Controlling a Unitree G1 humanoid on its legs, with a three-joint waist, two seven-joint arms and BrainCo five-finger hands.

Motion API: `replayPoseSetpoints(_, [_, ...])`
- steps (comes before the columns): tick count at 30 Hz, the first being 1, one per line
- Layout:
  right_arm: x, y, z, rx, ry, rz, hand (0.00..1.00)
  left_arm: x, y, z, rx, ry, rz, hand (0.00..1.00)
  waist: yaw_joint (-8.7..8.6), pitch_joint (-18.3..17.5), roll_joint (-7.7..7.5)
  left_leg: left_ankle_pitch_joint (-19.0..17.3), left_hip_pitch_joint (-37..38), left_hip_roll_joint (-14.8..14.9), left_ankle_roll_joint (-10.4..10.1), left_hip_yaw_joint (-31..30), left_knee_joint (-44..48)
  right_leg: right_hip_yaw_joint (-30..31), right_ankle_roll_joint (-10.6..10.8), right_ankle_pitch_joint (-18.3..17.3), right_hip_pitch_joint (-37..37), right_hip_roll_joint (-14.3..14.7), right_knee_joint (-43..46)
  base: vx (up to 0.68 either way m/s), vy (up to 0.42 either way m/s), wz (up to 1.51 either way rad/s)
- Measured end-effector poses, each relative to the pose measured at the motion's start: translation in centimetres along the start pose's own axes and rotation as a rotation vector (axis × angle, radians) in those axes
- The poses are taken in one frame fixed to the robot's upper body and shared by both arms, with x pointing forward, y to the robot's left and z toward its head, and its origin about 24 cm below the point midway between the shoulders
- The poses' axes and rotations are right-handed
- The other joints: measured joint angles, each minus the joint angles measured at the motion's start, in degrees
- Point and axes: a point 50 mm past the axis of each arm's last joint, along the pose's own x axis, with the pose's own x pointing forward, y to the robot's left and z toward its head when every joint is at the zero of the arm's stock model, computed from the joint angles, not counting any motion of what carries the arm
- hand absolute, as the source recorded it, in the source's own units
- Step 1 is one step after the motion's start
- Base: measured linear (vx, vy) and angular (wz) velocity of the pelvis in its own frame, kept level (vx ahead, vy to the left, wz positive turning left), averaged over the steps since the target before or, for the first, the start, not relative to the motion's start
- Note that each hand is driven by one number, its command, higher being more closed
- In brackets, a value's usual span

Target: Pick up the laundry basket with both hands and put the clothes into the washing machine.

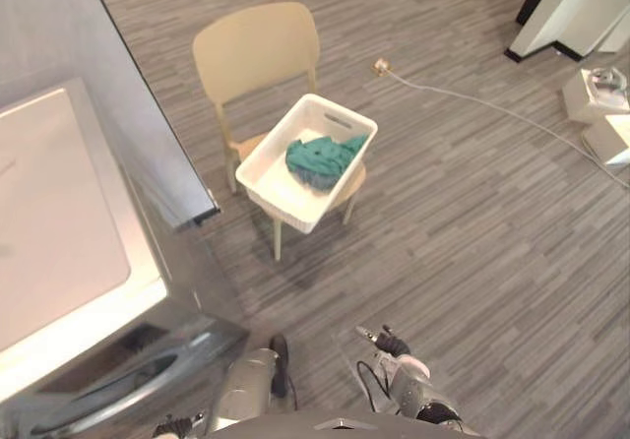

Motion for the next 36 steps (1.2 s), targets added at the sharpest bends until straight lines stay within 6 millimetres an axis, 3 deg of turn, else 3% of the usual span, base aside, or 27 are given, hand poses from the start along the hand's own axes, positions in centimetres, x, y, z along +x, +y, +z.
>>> replayPoseSetpoints(1, [0.0,0.2,-0.5,-0.011,0.019,0.011,0.0,0.0,0.2,-0.3,-0.002,0.009,0.006,0.0,0.16,-0.1,-0.43,-1.6,3.4,0.0,-0.2,0.7,-0.7,0.6,5.9,-0.6,-4.8,-1.4,14.2,0.29,0.043,-0.28])
replayPoseSetpoints(2, [-0.1,0.2,-0.8,-0.019,0.03,0.015,0.0,0.0,0.3,-0.3,-0.001,0.008,0.009,0.0,0.02,-0.2,-0.56,-2.4,4.8,0.1,-0.5,0.8,-0.8,0.7,9.1,0.3,-7.2,-2.0,21.1,0.36,0.031,-0.12])
replayPoseSetpoints(3, [-0.2,0.0,-1.3,-0.026,0.044,0.016,0.0,0.0,0.3,0.2,0.002,-0.01,0.011,0.0,-0.78,0.0,-0.26,-3.5,6.9,0.0,-0.5,0.2,-0.6,0.9,10.6,1.5,-11.9,-2.8,32.6,0.42,-0.018,0.26])
replayPoseSetpoints(5, [-0.4,-0.8,-1.7,-0.008,0.053,-0.007,0.0,0.2,0.0,2.0,0.028,-0.064,0.004,0.0,-2.61,0.1,-0.97,-3.8,9.9,-0.5,-0.5,-1.9,-1.2,-1.4,10.1,0.1,-17.7,-5.7,41.8,0.34,-0.052,0.5])
replayPoseSetpoints(6, [-0.4,-1.1,-1.7,0.003,0.053,-0.02,0.0,0.2,-0.2,2.4,0.029,-0.069,0.004,0.0,-2.93,0.2,-0.76,-3.8,10.7,-0.5,-0.5,-2.5,-1.6,-2.3,9.3,-0.6,-18.8,-7.2,41.7,0.21,-0.076,0.48])
replayPoseSetpoints(8, [-0.7,-3.5,-1.6,0.045,0.032,-0.093,0.0,0.1,-0.6,2.6,0.022,-0.066,0.013,0.0,-4.03,0.4,-0.26,-4.6,12.2,-0.4,-1.9,-6.9,-2.2,-6.1,1.6,-2.9,-22.3,-15.3,35.3,0.25,-0.128,0.67])
replayPoseSetpoints(9, [-0.8,-4.2,-1.6,0.063,0.032,-0.118,0.0,0.1,-0.8,3.0,0.02,-0.076,0.013,0.0,-4.05,0.4,-0.22,-4.9,12.3,-0.3,-2.5,-8.2,-2.0,-5.3,1.2,-2.7,-22.6,-16.8,32.1,0.22,-0.209,1.0])
replayPoseSetpoints(10, [-1.2,-5.4,-2.1,0.105,0.042,-0.164,0.0,0.2,-1.0,3.9,0.019,-0.099,0.008,0.0,-4.0,0.4,-0.08,-5.8,12.3,0.3,-3.8,-11.1,-1.3,-0.2,0.9,-1.7,-22.6,-17.7,25.1,0.19,-0.298,1.11])
replayPoseSetpoints(12, [-1.9,-6.5,-3.5,0.173,0.073,-0.211,0.0,0.2,-0.7,4.4,0.021,-0.114,0.023,0.0,-4.45,0.4,-0.1,-7.8,12.1,1.6,-6.4,-15.3,0.6,11.0,2.0,1.2,-21.4,-17.0,14.8,0.16,-0.382,1.04])
replayPoseSetpoints(13, [-2.1,-6.6,-4.1,0.206,0.089,-0.225,0.0,0.3,0.4,4.2,0.026,-0.116,0.06,0.0,-4.92,0.1,-0.49,-9.6,11.8,3.1,-8.6,-17.0,2.3,15.5,4.6,3.7,-20.1,-16.3,9.9,0.1,-0.525,0.75])
replayPoseSetpoints(14, [-2.2,-6.6,-4.9,0.206,0.129,-0.229,0.0,0.4,1.6,3.9,0.035,-0.122,0.085,0.0,-5.2,-0.5,-1.21,-11.2,12.6,5.1,-10.6,-18.6,3.2,14.2,7.7,5.8,-19.2,-15.9,7.6,0.15,-0.731,0.61])
replayPoseSetpoints(15, [-2.3,-6.6,-5.2,0.203,0.142,-0.229,0.0,0.4,2.1,3.8,0.034,-0.123,0.094,0.0,-5.18,-1.1,-1.75,-11.8,12.9,6.2,-11.7,-19.0,3.4,12.7,7.3,6.8,-18.9,-15.2,7.1,0.18,-0.844,0.31])
replayPoseSetpoints(16, [-2.3,-6.6,-5.6,0.182,0.166,-0.224,0.0,0.2,2.5,2.9,0.014,-0.114,0.103,0.0,-4.53,-2.5,-1.55,-12.5,13.7,9.4,-13.6,-19.7,3.1,10.7,8.9,6.0,-18.9,-12.2,7.5,0.21,-0.715,0.24])
replayPoseSetpoints(17, [-2.1,-6.9,-4.9,0.166,0.15,-0.227,0.0,0.1,1.6,2.4,-0.021,-0.102,0.079,0.0,-4.75,-3.8,0.39,-11.5,12.3,12.5,-12.6,-21.5,6.1,7.6,6.2,4.7,-18.4,-9.1,7.9,0.21,-0.658,0.59])
replayPoseSetpoints(18, [-2.2,-7.8,-4.5,0.152,0.139,-0.246,0.0,-0.1,-0.2,2.2,-0.058,-0.098,0.03,0.0,-5.67,-3.8,1.52,-6.5,6.0,14.6,-5.2,-21.8,13.9,3.5,4.4,4.4,-16.7,-7.5,6.7,0.19,-0.597,0.9])
replayPoseSetpoints(19, [-2.3,-8.2,-4.3,0.147,0.134,-0.255,0.0,-0.2,-0.9,2.2,-0.087,-0.095,0.011,0.0,-5.68,-3.4,1.62,-1.5,2.7,16.7,-1.1,-19.3,17.9,1.0,3.0,4.8,-14.4,-6.3,4.4,0.18,-0.583,0.94])
replayPoseSetpoints(20, [-2.4,-8.4,-4.4,0.144,0.135,-0.261,0.0,-0.2,-0.9,2.4,-0.091,-0.097,0.006,0.0,-5.45,-3.2,1.85,0.7,1.6,18.5,-0.4,-16.5,19.9,-0.5,2.0,5.4,-12.6,-5.5,2.7,0.21,-0.612,1.03])
replayPoseSetpoints(21, [-2.6,-8.8,-4.6,0.137,0.145,-0.272,0.0,-0.1,-0.9,2.6,-0.079,-0.105,-0.003,0.0,-4.59,-2.5,1.36,0.4,-0.1,21.7,-0.4,-3.8,26.3,-4.7,-0.7,6.8,-6.7,-5.3,-2.7,0.19,-0.453,0.81])
replayPoseSetpoints(22, [-2.6,-8.9,-4.6,0.135,0.144,-0.272,0.0,-0.1,-0.9,2.6,-0.073,-0.107,-0.005,0.0,-4.65,-2.4,1.21,0.2,-0.1,21.8,-0.5,-2.0,26.8,-5.4,-0.9,7.1,-5.9,-5.3,-3.7,0.2,-0.486,1.16])
replayPoseSetpoints(23, [-2.6,-9.0,-4.4,0.137,0.139,-0.277,0.0,-0.1,-1.0,2.8,-0.042,-0.115,-0.011,0.0,-4.97,-2.5,0.94,-0.6,-0.1,21.3,-1.6,5.1,27.4,-9.2,-1.5,7.8,-2.8,-5.3,-7.4,0.1,-0.223,0.91])
replayPoseSetpoints(24, [-2.6,-9.1,-4.3,0.142,0.134,-0.28,0.0,-0.1,-1.0,2.8,-0.033,-0.116,-0.016,0.0,-5.08,-2.6,0.95,-1.1,-0.1,20.6,-2.3,7.9,26.6,-10.9,-1.7,8.0,-1.9,-5.0,-8.6,0.13,-0.299,1.55])
replayPoseSetpoints(25, [-2.5,-9.3,-4.0,0.168,0.123,-0.29,0.0,-0.1,-1.3,3.4,-0.018,-0.129,-0.034,0.0,-5.23,-2.6,1.16,-2.6,0.4,17.8,-4.4,13.8,20.9,-14.8,-2.3,8.4,-0.3,-3.9,-10.8,0.11,-0.199,1.29])
replayPoseSetpoints(27, [-2.3,-9.4,-3.5,0.203,0.106,-0.303,0.0,-0.1,-1.7,3.5,0.018,-0.131,-0.049,0.0,-5.09,-2.6,1.18,-3.2,2.0,12.4,-5.8,15.8,10.4,-18.3,-2.4,8.5,-0.7,-3.6,-11.0,0.14,-0.204,1.14])
replayPoseSetpoints(29, [-1.9,-8.8,-2.8,0.262,0.078,-0.31,0.0,0.0,-1.5,2.5,0.056,-0.079,-0.065,0.0,-5.03,-2.7,0.87,4.2,6.7,6.2,-0.6,19.1,-6.5,-20.2,-2.6,8.4,-1.3,-3.1,-10.8,0.1,-0.118,0.83])
replayPoseSetpoints(32, [-1.6,-6.2,-2.6,0.301,0.032,-0.243,0.0,0.1,-0.6,2.0,0.018,-0.055,-0.036,0.0,-3.82,-2.4,-1.74,8.8,10.9,2.6,-1.3,18.3,-16.4,-19.9,-2.3,8.7,-1.1,-4.2,-10.3,0.04,-0.039,0.32])
replayPoseSetpoints(34, [-1.4,-4.7,-2.8,0.282,0.04,-0.195,0.0,0.1,-0.5,1.5,0.013,-0.039,-0.029,0.0,-4.02,-2.8,-1.48,9.7,12.7,1.4,-2.1,17.2,-20.0,-20.0,-2.2,8.6,-1.3,-4.6,-8.3,-0.02,0.018,0.17])
replayPoseSetpoints(36, [-1.3,-3.4,-2.8,0.239,0.048,-0.142,0.0,0.1,-0.9,1.3,0.029,-0.03,-0.04,0.0,-4.1,-2.9,-0.3,9.6,14.2,1.1,-2.2,16.9,-22.4,-19.5,-1.2,7.0,-4.6,-6.3,0.6,-0.04,0.069,0.1])
